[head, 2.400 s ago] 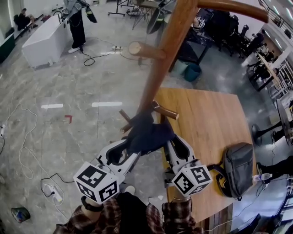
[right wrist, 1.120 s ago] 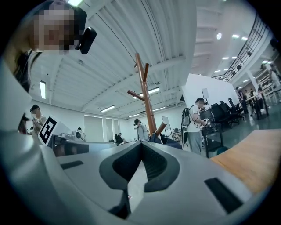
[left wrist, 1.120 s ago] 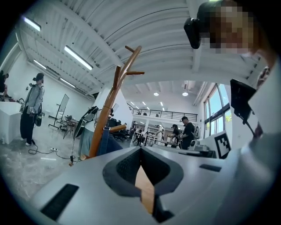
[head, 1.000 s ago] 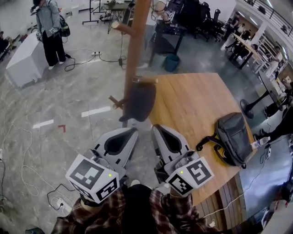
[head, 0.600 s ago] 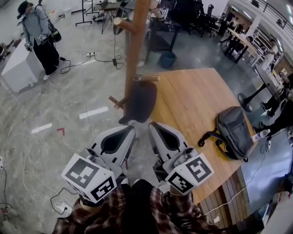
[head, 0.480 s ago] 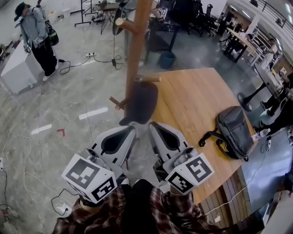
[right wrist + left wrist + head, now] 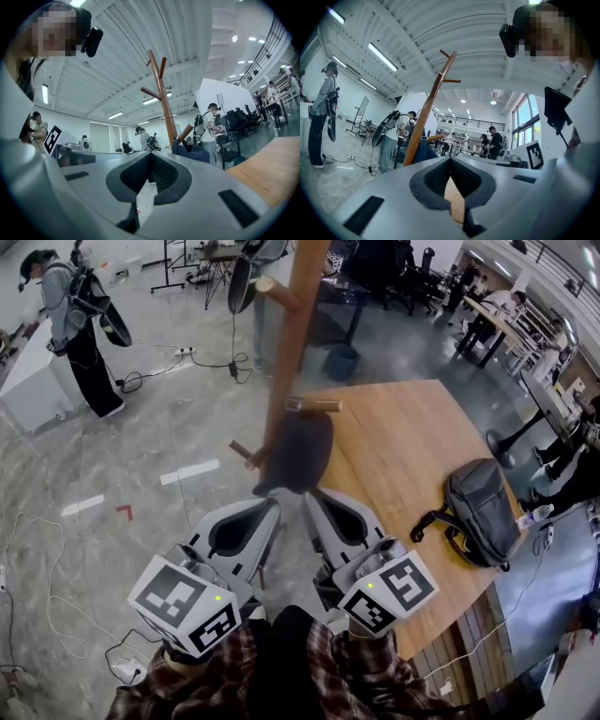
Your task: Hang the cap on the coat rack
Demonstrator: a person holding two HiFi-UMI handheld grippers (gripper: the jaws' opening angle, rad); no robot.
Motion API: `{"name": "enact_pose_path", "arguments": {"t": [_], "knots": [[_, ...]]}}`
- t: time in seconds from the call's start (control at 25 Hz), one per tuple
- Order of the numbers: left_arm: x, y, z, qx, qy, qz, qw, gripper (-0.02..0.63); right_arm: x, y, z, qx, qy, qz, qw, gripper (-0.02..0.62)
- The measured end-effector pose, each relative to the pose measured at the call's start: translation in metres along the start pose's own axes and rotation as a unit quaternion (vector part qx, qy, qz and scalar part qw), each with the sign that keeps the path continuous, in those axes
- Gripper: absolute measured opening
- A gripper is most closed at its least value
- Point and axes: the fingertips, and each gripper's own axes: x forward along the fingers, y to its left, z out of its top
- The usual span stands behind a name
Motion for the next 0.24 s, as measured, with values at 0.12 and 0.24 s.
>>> {"name": "enact_pose_path", "arguments": {"t": [0.12, 0.24], "knots": [[0.0, 0.0045, -0.0008, 0.0, 0.001, 0.002, 1.0, 0.011, 0.0039, -0.0001, -0.0019, 0.001, 0.0, 0.002, 1.0, 0.011], [-0.0003, 0.0065, -0.0017, -0.001, 0.002, 0.004, 1.0, 0.011, 0.0057, 0.0004, -0.0035, 0.002, 0.002, 0.004, 1.0, 0.011]]}}
